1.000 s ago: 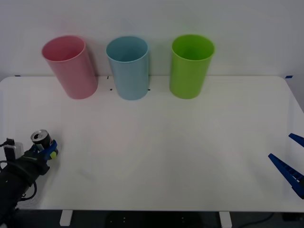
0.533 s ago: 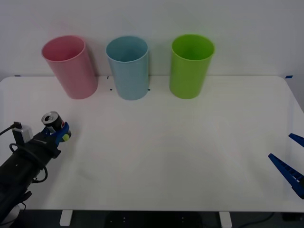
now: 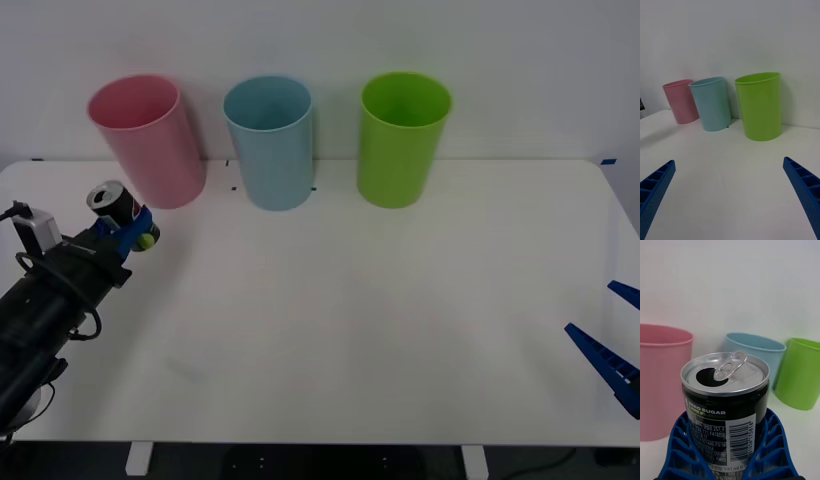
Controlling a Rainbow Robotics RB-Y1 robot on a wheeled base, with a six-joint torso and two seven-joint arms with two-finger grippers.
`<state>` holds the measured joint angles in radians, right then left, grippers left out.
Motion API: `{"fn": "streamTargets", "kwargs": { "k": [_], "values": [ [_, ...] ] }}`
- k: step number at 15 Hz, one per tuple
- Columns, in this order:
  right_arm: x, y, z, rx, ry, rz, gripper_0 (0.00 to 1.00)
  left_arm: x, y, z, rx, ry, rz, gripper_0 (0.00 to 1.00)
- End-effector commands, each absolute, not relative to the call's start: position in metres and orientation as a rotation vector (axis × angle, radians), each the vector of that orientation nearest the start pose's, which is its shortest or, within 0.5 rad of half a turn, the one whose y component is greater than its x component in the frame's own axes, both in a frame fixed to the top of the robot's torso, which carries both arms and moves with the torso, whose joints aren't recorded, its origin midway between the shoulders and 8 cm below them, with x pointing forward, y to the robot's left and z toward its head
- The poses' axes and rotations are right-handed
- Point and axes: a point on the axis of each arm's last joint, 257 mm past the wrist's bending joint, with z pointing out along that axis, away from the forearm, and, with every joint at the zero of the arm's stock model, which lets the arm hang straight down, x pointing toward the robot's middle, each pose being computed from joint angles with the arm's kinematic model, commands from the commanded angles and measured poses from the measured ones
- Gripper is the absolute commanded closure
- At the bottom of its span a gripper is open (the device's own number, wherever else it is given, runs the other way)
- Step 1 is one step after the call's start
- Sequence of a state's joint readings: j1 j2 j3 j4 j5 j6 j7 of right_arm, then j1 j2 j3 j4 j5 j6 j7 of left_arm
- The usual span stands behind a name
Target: Grasp the object on the table and drop it into the matching bin: aluminum can to the light blue bin, PET bottle to the pink bin.
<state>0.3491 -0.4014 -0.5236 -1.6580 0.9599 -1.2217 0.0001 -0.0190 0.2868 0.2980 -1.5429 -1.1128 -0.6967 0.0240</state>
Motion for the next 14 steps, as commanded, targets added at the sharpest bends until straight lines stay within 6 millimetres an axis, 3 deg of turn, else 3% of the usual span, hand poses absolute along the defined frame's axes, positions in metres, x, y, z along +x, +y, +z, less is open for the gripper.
{"fn": "streamTargets", "kwargs": {
  "k": [1, 12, 14],
  "values": [
    [0.342, -0.330, -0.169, -0.465, 1.441, 0.567, 0.00, 0.518, 0.278, -0.117, 0.212, 1.366, -0.470, 1.00],
    [0.342, -0.330, -0.169, -0.465, 1.441, 0.567, 0.00, 0.578, 0.233, -0.009, 0.201, 1.288, -0.574, 1.00],
    [0.342, -0.330, -0.169, -0.465, 1.441, 0.567, 0.00, 0.592, 0.223, 0.000, 0.206, 1.303, -0.578, 1.00]
  ]
}}
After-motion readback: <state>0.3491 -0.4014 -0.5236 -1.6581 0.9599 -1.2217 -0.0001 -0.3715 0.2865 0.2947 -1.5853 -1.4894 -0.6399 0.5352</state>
